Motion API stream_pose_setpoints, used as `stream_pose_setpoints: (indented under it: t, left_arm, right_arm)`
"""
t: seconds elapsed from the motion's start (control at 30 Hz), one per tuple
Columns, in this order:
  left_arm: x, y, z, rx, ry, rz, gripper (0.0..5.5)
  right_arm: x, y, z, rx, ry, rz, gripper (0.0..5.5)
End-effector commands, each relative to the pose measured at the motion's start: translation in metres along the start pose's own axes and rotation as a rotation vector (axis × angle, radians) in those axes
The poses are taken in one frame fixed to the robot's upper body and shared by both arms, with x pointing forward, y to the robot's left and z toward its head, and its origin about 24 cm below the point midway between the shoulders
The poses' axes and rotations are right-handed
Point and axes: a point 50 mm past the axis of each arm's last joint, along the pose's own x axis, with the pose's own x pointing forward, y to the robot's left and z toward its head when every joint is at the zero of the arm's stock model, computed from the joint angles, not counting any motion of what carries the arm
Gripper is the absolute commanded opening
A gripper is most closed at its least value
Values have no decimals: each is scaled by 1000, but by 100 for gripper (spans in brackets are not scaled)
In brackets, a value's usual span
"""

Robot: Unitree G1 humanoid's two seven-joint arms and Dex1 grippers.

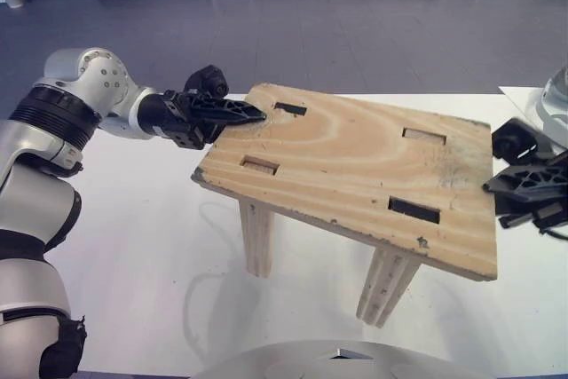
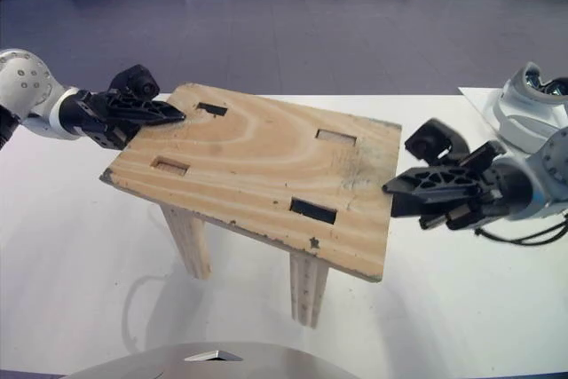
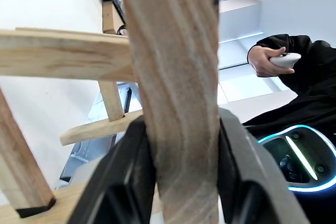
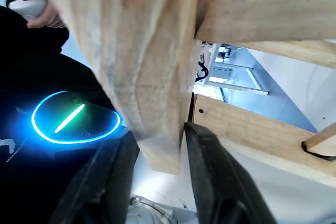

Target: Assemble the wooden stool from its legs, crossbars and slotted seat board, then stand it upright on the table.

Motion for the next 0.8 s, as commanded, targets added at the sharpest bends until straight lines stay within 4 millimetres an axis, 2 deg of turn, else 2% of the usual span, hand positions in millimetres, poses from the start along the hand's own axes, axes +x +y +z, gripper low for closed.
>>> stream_pose_setpoints:
  t: [0.03, 0.13, 0.23, 0.37, 0.43, 0.47, 0.5, 0.53, 0.6, 0.63, 0.67, 0.73, 0.8]
  left_arm:
    - [1, -10, 1, 41, 24, 3, 212]
    - [-25, 10, -15, 17, -36, 141, 268]
    - [-67, 29, -35, 47, -151, 324, 334]
    - [-104, 10, -28, 200, -367, 386, 404]
    - [-135, -5, -30, 370, -554, 454, 439]
    - [-152, -5, -33, 469, -635, 544, 451]
    - [-169, 8, -36, 602, -681, 737, 470]
    - [-175, 29, -44, 746, -708, 838, 470]
    - [-178, 87, -75, 965, -810, 1161, 470]
    - [-173, 112, -88, 991, -893, 1279, 470]
    - [-165, 129, -93, 1010, -973, 1363, 470]
    - [-158, 139, -85, 1064, -1059, 1462, 470]
    - [-161, 146, -77, 1053, -1093, 1564, 470]
  right_arm:
    - [-11, -27, -4, -52, -126, -102, 224]
    - [-26, -47, -12, -64, -253, -253, 286]
    - [-31, -46, -10, -102, -303, -313, 359]
    - [-54, -34, 2, -220, -502, -358, 435]
    - [-58, -37, 16, -350, -609, -427, 471]
    - [-62, -44, 27, -454, -686, -526, 474]
    - [-70, -53, 38, -570, -781, -677, 474]
    - [-82, -66, 43, -735, -860, -914, 474]
    - [-99, -96, 43, -941, -997, -1223, 474]
    - [-101, -111, 39, -993, -1042, -1322, 474]
    - [-104, -122, 41, -1024, -1093, -1399, 474]
    - [-112, -135, 52, -1054, -1188, -1510, 474]
    - [-118, -148, 63, -1034, -1214, -1647, 474]
